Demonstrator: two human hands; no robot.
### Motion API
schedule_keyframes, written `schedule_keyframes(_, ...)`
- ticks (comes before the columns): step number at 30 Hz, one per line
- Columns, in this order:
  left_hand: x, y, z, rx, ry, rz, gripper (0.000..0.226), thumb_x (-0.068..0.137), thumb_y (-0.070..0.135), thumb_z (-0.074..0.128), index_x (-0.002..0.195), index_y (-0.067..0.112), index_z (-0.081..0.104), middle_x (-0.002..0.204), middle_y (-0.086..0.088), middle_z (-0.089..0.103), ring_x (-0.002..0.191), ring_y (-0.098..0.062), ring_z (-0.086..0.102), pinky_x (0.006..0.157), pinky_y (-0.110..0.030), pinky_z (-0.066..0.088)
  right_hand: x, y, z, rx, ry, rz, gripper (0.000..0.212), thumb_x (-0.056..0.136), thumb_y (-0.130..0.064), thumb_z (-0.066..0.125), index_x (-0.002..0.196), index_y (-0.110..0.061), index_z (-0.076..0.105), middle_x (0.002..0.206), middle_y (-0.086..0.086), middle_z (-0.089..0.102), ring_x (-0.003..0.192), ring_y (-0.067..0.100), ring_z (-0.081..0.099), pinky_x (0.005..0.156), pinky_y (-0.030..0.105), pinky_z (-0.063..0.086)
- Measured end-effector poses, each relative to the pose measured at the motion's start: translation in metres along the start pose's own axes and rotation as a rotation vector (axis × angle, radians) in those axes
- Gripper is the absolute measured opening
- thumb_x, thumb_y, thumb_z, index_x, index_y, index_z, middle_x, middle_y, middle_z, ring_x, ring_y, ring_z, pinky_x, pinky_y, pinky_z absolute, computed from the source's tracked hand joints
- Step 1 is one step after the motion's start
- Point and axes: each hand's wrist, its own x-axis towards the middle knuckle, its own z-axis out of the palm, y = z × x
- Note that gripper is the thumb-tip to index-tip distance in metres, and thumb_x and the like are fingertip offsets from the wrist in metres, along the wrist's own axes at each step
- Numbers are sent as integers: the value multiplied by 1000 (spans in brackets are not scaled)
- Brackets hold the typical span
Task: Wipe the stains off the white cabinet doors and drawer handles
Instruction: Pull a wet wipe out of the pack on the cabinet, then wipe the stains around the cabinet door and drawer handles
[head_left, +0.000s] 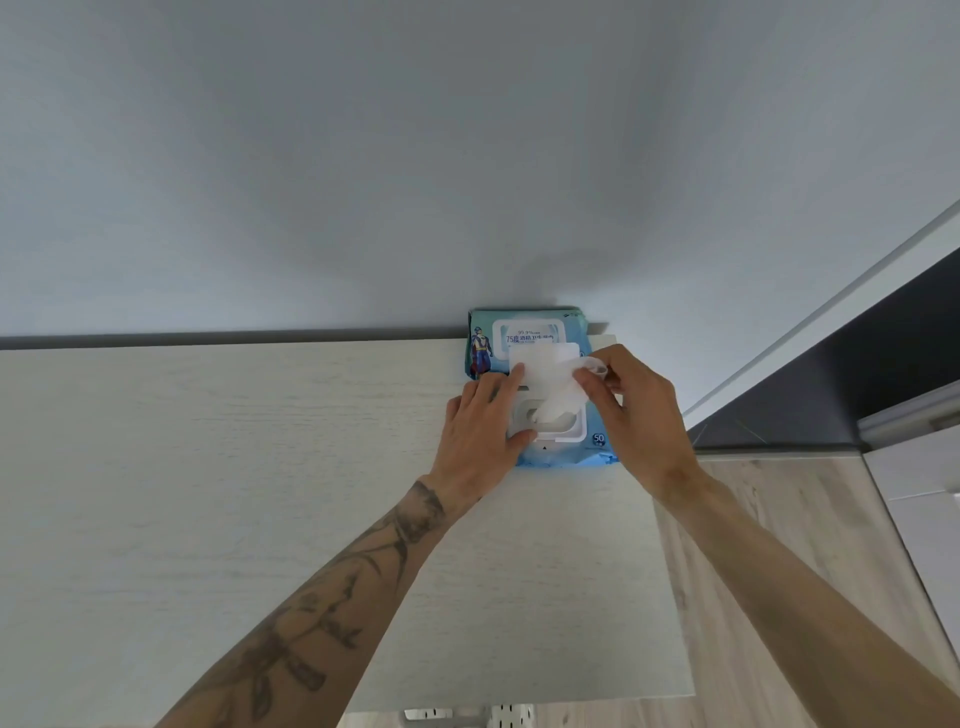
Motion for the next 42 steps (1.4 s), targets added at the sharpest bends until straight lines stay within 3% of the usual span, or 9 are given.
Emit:
schedule_keyframes(3, 0, 6, -2, -117, 8, -30, 101, 95, 32, 77, 168, 25, 7, 158, 1, 37, 141, -19, 33, 121, -41, 31, -4, -13, -15, 117, 113, 61, 15, 108, -27, 57, 95, -33, 53, 96, -15, 68, 86, 5, 66, 69, 12, 52)
schedule_keyframes(7, -4, 8, 0, -232, 22, -69, 107, 93, 41, 76, 168, 26, 1, 162, 4, 34, 142, -15, 32, 121, -39, 26, -2, -24, -31, 187, 213, 100, 9, 108, -22, 58, 100, -24, 56, 91, -15, 67, 78, -3, 62, 67, 12, 48)
schedule_keyframes(9, -7, 10, 1, -277, 39, -76, 96, 93, 45, 76, 166, 27, 17, 156, 6, 40, 139, -14, 34, 120, -39, 27, -1, -25, -36, 180, 224, 104, 8, 108, -24, 58, 101, -23, 56, 92, -16, 67, 80, -4, 63, 67, 11, 50)
schedule_keyframes(12, -13, 10, 1, -204, 67, -54, 50, 96, 38, 74, 141, 24, 55, 139, 6, 48, 132, -12, 40, 120, -41, 33, -5, -26, -38, 193, 256, 121, 15, 109, -27, 57, 98, -17, 57, 90, -20, 66, 81, -5, 64, 63, 13, 53)
schedule_keyframes(15, -14, 8, 11, -174, 93, -52, 27, 101, 35, 68, 126, 26, 65, 131, 8, 47, 127, -12, 40, 118, -40, 34, -10, -24, -38, 239, 281, 145, 22, 110, -25, 56, 99, -7, 60, 84, -14, 64, 77, -2, 62, 60, 15, 51)
schedule_keyframes(25, -14, 23, 43, -94, 280, -184, 30, 95, 35, 77, 123, 25, 73, 129, 4, 49, 125, -17, 46, 113, -41, 37, -26, -25, -47, 368, 342, 220, 9, 106, -11, 57, 106, -4, 62, 92, -6, 64, 77, -10, 60, 64, 8, 50)
schedule_keyframes(29, -16, 34, 40, -96, 273, -235, 33, 97, 32, 75, 129, 25, 74, 132, 3, 50, 129, -17, 45, 115, -40, 30, -33, -26, -48, 372, 312, 225, 11, 106, -10, 57, 99, -3, 62, 84, -12, 63, 74, -7, 59, 62, 10, 49)
schedule_keyframes(35, -50, 33, 14, -100, 189, -198, 45, 106, 37, 61, 150, 24, 57, 155, 2, 45, 147, -17, 36, 124, -36, 22, -50, -37, -44, 380, 226, 216, 14, 106, -18, 59, 98, -8, 63, 90, -2, 68, 81, 3, 61, 66, 16, 51)
schedule_keyframes(42, -133, 23, -44, 24, 276, -93, 45, 108, 40, 57, 150, 25, 56, 160, 4, 46, 148, -16, 38, 119, -26, 20, -95, -80, -38, 421, 190, 187, 14, 105, -17, 62, 98, -6, 64, 92, 0, 71, 77, 4, 63, 61, 12, 49)
